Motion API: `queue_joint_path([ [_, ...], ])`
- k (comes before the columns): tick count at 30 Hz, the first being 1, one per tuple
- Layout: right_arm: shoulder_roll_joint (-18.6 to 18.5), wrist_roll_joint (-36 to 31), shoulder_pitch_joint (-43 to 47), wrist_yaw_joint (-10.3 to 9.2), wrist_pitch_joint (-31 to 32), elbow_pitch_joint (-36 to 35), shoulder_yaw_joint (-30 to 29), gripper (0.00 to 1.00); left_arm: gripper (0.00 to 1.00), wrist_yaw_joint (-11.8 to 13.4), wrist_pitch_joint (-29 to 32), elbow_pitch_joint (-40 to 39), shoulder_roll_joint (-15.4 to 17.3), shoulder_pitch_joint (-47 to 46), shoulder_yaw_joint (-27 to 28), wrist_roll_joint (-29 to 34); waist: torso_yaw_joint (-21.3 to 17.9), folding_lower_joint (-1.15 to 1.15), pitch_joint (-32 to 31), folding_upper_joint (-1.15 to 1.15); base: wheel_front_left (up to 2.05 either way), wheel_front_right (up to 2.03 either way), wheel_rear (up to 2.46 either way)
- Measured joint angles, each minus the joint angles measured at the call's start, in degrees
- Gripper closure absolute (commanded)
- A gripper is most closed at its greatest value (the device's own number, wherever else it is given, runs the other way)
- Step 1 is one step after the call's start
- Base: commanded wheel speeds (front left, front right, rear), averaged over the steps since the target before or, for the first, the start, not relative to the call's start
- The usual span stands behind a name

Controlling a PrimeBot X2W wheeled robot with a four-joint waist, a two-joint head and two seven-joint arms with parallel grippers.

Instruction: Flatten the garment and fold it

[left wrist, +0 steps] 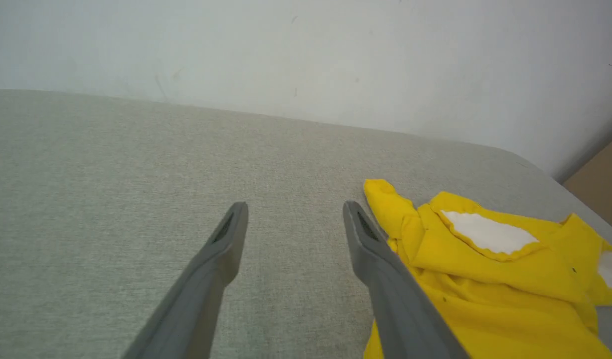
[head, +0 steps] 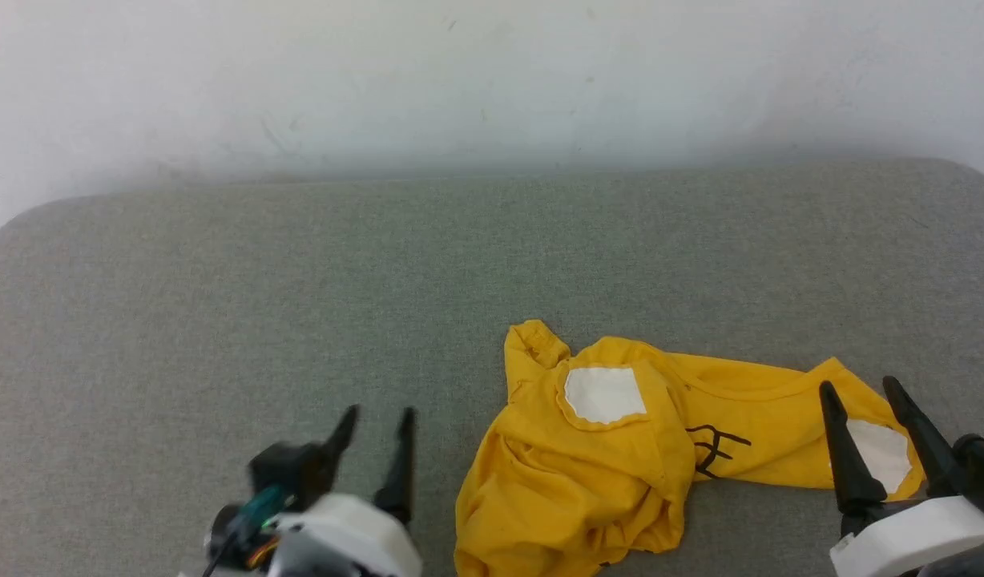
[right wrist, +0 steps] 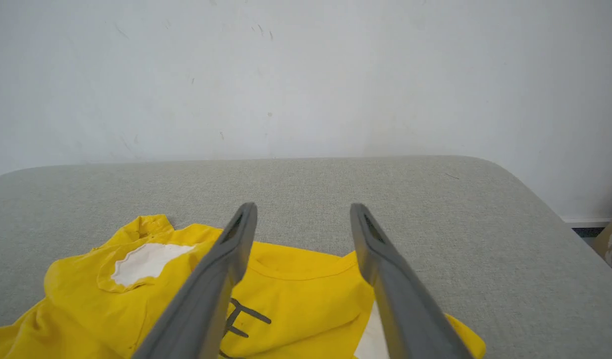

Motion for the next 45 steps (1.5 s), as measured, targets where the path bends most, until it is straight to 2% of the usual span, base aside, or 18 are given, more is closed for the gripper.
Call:
queue_joint_path([
  [4,0.2,-0.3,0.1,0.00,1.0,-1.6,1.1,0.00,0.00,-2.8,8.1,1.7,-0.1,-5.5,-5.0,-1.0,-0.4,0.01,0.7,0.00,0.00,0.00,0.00],
  [8,0.2,-0.3,0.1,0.00,1.7,-1.9,2.2,0.00,0.00,-4.2,16.0,5.1,-0.2,-10.4,-9.3,-1.0,-1.0,0.01,1.5,0.00,0.00,0.00,0.00],
  [13,0.1,-0.3,-0.1,0.00,1.7,-1.6,3.1,0.00,0.00,-5.2,22.7,8.8,0.0,-14.2,-12.3,-1.6,-2.6,0.01,2.2,0.00,0.00,0.00,0.00],
  [14,0.1,-0.2,-0.1,0.00,1.7,-1.5,3.1,0.00,0.30,-5.3,23.6,9.3,0.1,-14.6,-12.7,-1.8,-2.9,0.01,2.3,0.00,0.00,0.00,0.00],
  [15,0.1,-0.2,-0.1,0.00,1.7,-1.4,3.1,0.00,0.89,-5.4,24.0,9.5,0.2,-14.9,-13.1,-2.2,-3.2,0.01,2.5,0.00,0.00,0.00,0.00],
  [16,0.1,-0.2,-0.1,0.00,1.7,-1.3,3.1,0.00,1.00,-5.7,24.1,9.4,0.3,-15.0,-13.3,-2.7,-3.4,0.01,2.6,0.00,0.00,0.00,0.00],
  [21,0.2,0.0,-0.1,0.00,1.6,-0.6,2.0,0.00,1.00,-5.8,24.1,5.4,1.9,-15.0,-13.7,-3.4,-4.1,0.01,2.8,0.00,0.00,0.00,0.00],
  [26,0.6,0.1,0.0,0.00,1.6,-0.2,1.1,0.00,1.00,-4.9,22.9,-4.0,5.4,-15.7,-12.6,-1.1,-3.2,0.01,2.4,0.00,0.00,0.00,0.00],
  [31,0.9,0.3,0.0,0.00,1.6,0.2,1.1,0.00,1.00,-1.9,24.3,-14.5,8.3,-16.1,-9.8,1.0,-2.0,0.01,1.8,0.00,0.00,0.00,0.00],
  [34,1.1,0.4,0.0,0.00,1.6,0.2,1.1,0.00,1.00,0.9,26.5,-17.8,11.0,-16.1,-6.1,1.8,-1.4,0.00,1.7,0.00,0.00,0.00,0.00],
  [36,1.2,0.4,0.0,0.00,1.6,0.1,1.2,0.00,1.00,2.7,28.5,-17.7,12.7,-15.9,-3.0,1.8,-1.3,0.01,2.0,0.00,0.00,0.00,0.00],
  [39,1.2,0.8,-0.1,0.00,1.7,0.1,1.4,0.00,1.00,4.2,30.5,-13.4,14.0,-15.6,1.0,0.1,-1.2,0.00,2.6,0.00,0.00,0.00,0.00],
  [45,0.7,1.0,-1.4,0.00,1.7,0.4,2.2,0.00,1.00,5.5,29.1,3.0,14.4,-16.4,5.0,-2.6,-1.9,0.01,4.6,0.00,0.00,0.00,0.00],
])
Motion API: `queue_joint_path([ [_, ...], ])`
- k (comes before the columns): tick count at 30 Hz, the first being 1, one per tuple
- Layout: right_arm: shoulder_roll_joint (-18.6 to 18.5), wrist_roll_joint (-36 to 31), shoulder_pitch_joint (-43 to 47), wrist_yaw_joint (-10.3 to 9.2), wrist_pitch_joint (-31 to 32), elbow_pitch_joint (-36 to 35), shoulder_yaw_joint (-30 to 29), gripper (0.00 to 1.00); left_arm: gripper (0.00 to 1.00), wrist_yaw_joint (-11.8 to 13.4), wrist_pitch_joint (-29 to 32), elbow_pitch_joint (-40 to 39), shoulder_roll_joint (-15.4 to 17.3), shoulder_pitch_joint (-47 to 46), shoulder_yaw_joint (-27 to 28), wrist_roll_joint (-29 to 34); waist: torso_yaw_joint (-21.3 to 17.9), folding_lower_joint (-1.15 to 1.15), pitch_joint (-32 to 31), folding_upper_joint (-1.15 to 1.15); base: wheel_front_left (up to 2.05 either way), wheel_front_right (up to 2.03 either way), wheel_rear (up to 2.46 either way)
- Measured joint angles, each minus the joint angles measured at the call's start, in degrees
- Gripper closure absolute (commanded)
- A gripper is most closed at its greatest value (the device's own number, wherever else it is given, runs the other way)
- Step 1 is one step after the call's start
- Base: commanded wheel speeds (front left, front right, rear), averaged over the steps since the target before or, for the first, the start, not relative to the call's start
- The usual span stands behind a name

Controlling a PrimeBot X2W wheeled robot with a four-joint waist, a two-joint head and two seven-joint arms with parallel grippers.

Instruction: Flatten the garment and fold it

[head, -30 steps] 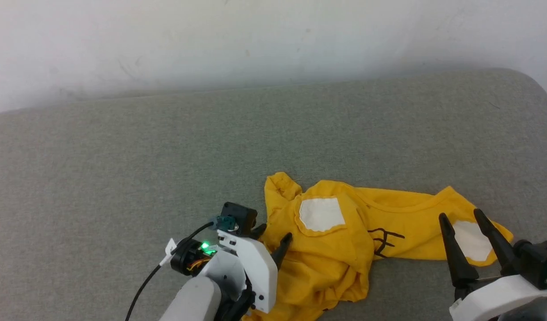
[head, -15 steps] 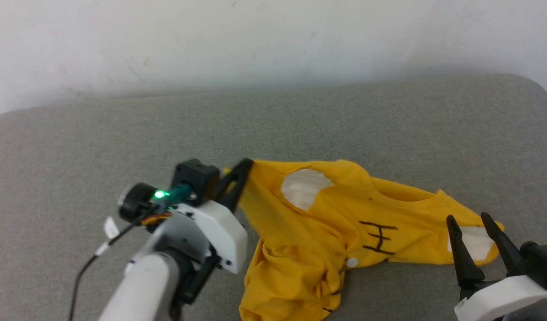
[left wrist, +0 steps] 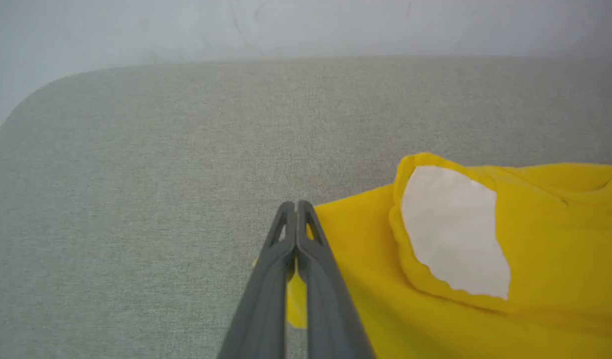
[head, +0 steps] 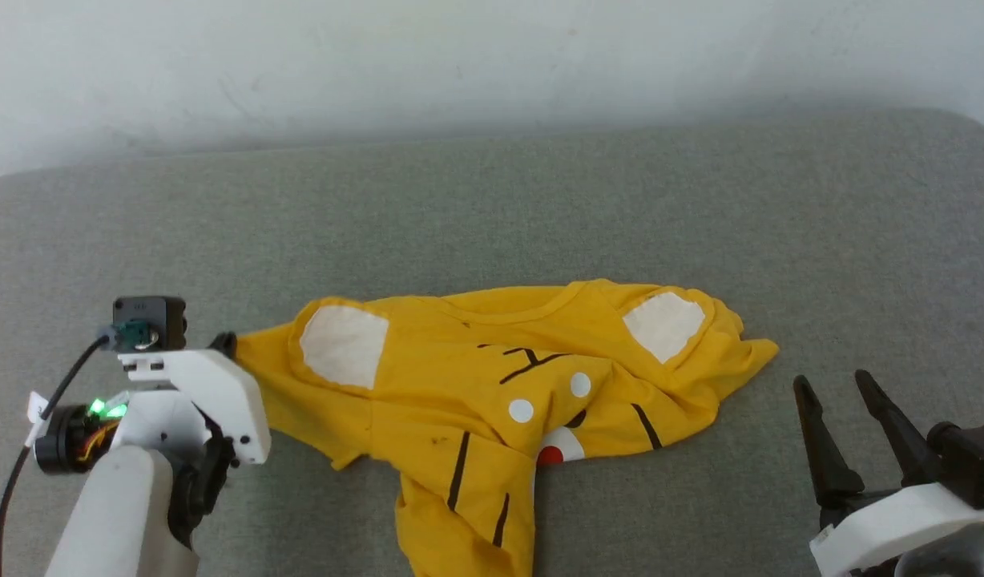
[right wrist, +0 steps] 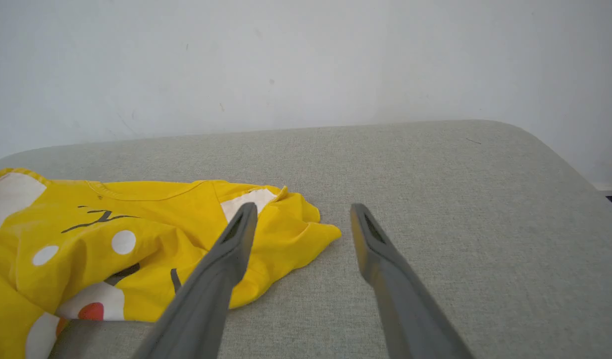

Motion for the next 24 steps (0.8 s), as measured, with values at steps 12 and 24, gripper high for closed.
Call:
queue_joint_path([
  [12,-0.2,0.8,-0.5,0.00,0.2,1.5,0.1,0.00,0.00,-0.1,-12.8,15.6,-3.1,-3.0,2.9,-3.7,-2.5,-0.01,0.6,0.00,0.00,0.00,0.00],
  [24,-4.1,9.1,-8.4,0.00,5.2,11.8,-1.9,0.00,0.00,-2.2,-36.8,5.0,-6.4,4.7,3.0,-2.7,-0.2,-0.01,-2.2,0.00,0.00,0.00,0.00],
])
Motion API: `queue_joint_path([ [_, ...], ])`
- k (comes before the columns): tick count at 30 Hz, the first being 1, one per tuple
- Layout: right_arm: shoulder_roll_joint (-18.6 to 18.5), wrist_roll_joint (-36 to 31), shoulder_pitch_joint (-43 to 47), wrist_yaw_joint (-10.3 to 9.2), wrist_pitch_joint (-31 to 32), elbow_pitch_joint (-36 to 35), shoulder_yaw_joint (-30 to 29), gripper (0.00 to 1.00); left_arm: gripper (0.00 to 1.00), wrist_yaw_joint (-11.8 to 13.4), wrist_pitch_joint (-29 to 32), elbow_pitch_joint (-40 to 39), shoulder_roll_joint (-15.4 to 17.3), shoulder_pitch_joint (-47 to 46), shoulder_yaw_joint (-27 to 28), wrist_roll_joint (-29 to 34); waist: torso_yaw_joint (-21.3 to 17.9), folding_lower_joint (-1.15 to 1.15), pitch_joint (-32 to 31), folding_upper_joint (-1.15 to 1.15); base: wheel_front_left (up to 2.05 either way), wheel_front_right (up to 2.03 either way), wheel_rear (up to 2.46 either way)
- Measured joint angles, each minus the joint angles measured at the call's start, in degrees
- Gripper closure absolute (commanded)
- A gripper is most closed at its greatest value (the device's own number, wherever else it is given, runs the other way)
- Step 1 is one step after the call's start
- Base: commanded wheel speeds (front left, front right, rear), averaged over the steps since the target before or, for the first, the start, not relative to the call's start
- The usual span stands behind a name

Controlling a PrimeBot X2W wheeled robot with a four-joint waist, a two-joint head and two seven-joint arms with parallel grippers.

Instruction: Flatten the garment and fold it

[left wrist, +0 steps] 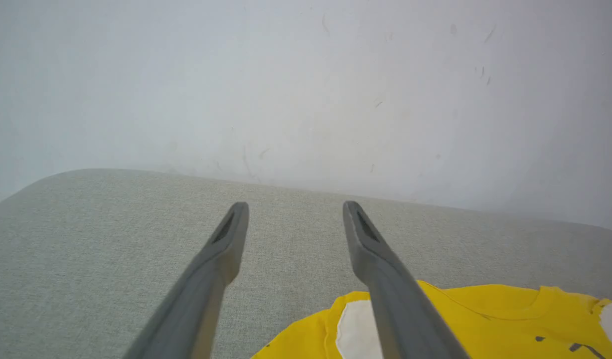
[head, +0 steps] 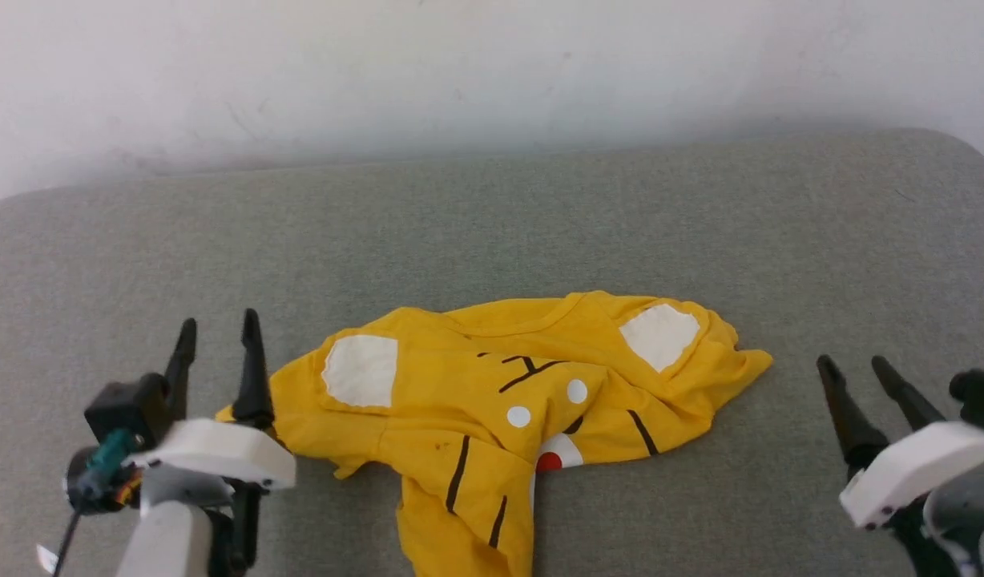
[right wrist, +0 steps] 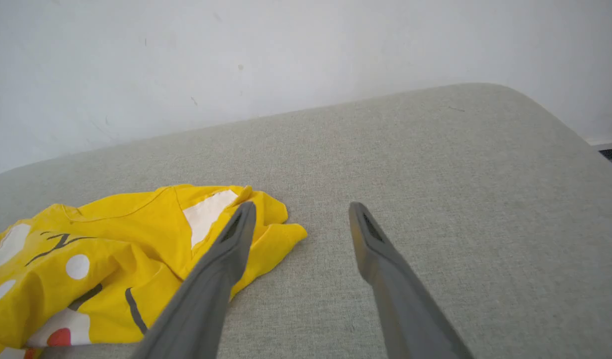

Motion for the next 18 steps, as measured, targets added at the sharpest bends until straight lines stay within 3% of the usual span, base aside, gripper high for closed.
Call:
queue_joint_path([
  [7,-7.6,7.8,-11.0,0.00,8.7,14.3,1.8,0.00,0.00,-0.7,-2.1,-5.6,-2.9,3.7,-2.0,1.0,3.3,0.01,0.6,0.00,0.00,0.00,0.00],
  [18,-14.4,17.4,-24.9,0.00,24.5,26.1,14.9,0.00,0.00,-1.0,-2.6,-7.3,-5.9,3.8,-4.6,1.4,9.1,0.01,4.7,0.00,0.00,0.00,0.00],
])
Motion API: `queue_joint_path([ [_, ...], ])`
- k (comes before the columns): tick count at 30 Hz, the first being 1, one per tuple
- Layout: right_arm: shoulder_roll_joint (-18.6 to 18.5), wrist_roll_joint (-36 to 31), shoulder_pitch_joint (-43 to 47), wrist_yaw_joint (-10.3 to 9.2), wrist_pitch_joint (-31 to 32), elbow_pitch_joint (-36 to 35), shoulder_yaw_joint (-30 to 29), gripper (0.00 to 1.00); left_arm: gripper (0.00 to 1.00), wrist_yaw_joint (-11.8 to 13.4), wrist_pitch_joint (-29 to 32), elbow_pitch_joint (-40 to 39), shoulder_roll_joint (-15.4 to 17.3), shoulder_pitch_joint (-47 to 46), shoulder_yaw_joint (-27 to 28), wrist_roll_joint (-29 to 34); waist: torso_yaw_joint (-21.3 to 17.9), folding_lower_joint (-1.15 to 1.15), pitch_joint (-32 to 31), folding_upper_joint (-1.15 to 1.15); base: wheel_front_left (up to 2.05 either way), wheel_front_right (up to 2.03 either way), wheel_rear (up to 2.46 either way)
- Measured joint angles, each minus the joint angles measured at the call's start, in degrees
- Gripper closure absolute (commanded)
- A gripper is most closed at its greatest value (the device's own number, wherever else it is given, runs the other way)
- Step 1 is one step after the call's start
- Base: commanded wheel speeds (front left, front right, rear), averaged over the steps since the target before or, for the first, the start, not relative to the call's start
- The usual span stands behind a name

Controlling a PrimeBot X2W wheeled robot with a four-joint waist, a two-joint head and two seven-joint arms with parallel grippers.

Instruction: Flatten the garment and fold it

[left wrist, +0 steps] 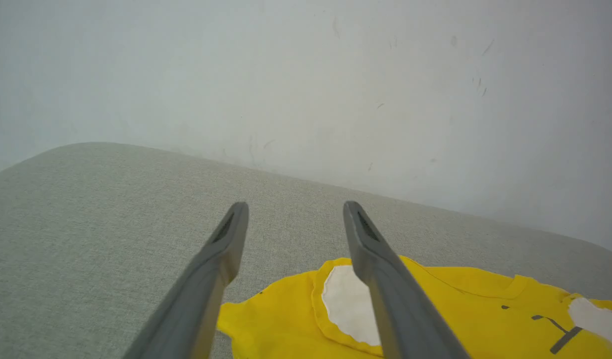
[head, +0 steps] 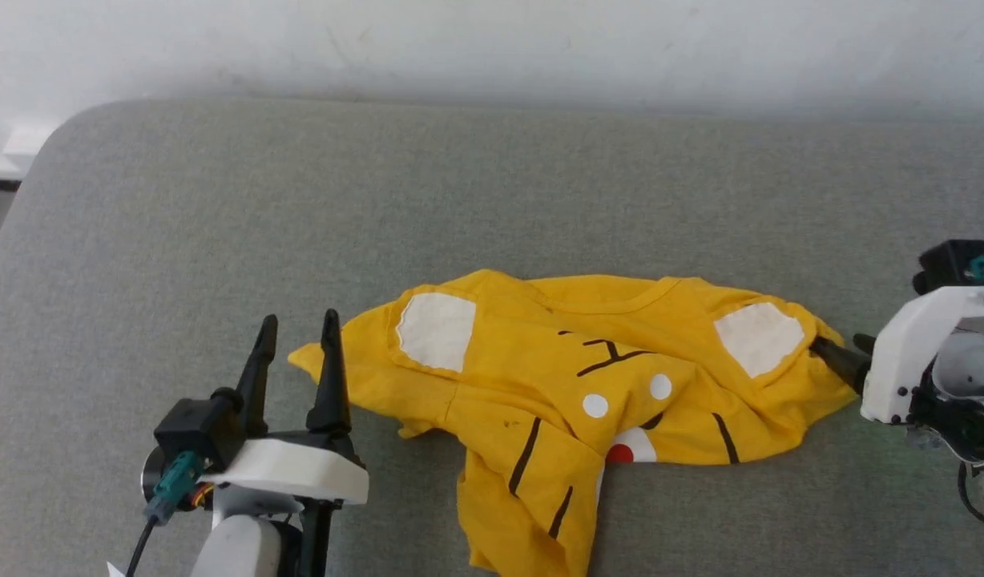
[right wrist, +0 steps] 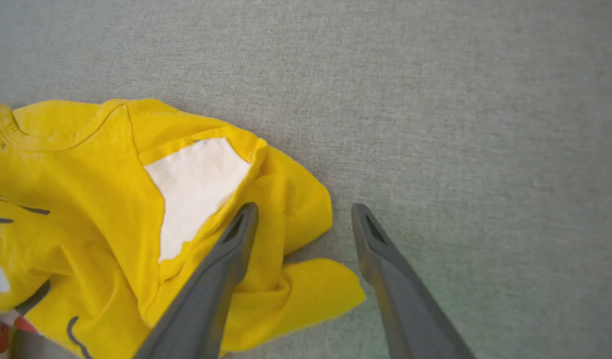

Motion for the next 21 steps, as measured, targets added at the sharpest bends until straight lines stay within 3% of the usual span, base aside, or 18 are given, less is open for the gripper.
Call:
queue_joint_path([
  [5,-1.3,3.4,-2.7,-0.01,5.5,3.0,5.1,0.00,0.00,-0.4,0.0,0.6,-0.5,-1.1,-0.4,0.0,1.6,0.00,2.2,0.00,0.00,0.00,0.00],
  [6,-1.9,4.0,-3.3,0.00,7.1,3.3,5.9,0.19,0.00,-0.4,0.0,0.8,-0.5,-1.1,-0.4,0.0,1.8,-0.01,2.5,0.00,0.00,0.00,0.00],
  [7,-2.3,4.7,-3.8,-0.01,8.6,3.6,6.5,0.60,0.00,-0.4,0.0,1.0,-0.5,-1.1,-0.4,0.0,2.0,-0.01,2.7,0.00,0.00,0.00,0.00],
  [9,-3.1,5.5,-4.7,-0.01,10.6,3.8,7.4,1.00,0.00,-0.4,0.0,1.6,-0.4,-1.1,-0.2,0.1,2.2,-0.01,3.0,0.00,0.00,0.00,0.00],
  [14,-3.8,5.4,-4.9,0.07,10.4,2.7,10.3,1.00,0.00,-0.4,0.7,2.9,0.8,-1.4,0.6,0.5,1.3,0.00,2.5,0.00,0.00,0.00,0.00],
  [18,-4.2,2.4,-4.1,0.08,4.4,1.5,11.3,1.00,0.00,-0.5,6.2,3.9,3.4,-3.3,1.9,-0.8,0.1,0.00,1.4,0.00,0.00,0.00,0.00],
  [21,-4.5,2.0,-3.4,0.07,2.5,0.8,11.3,1.00,0.00,-2.0,13.0,5.2,6.3,-6.0,2.9,-2.8,-0.9,0.00,0.6,0.00,0.00,0.00,0.00],
])
